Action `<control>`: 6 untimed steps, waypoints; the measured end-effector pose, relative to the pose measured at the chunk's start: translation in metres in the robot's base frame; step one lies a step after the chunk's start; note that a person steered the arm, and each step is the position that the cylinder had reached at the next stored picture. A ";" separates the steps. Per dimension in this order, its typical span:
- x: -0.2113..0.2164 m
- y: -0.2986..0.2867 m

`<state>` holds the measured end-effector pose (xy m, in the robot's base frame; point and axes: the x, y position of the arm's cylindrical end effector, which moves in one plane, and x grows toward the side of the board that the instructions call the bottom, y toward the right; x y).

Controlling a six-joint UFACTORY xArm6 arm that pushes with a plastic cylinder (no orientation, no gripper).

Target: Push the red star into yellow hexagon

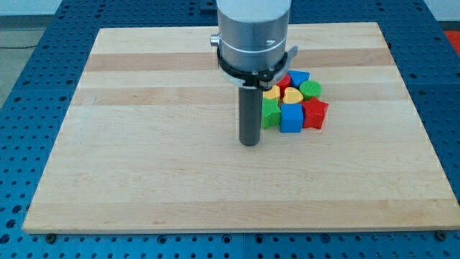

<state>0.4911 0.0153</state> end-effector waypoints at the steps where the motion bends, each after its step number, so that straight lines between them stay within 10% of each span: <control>1: 0.005 0.032; 4: -0.019 0.215; 6: -0.045 0.146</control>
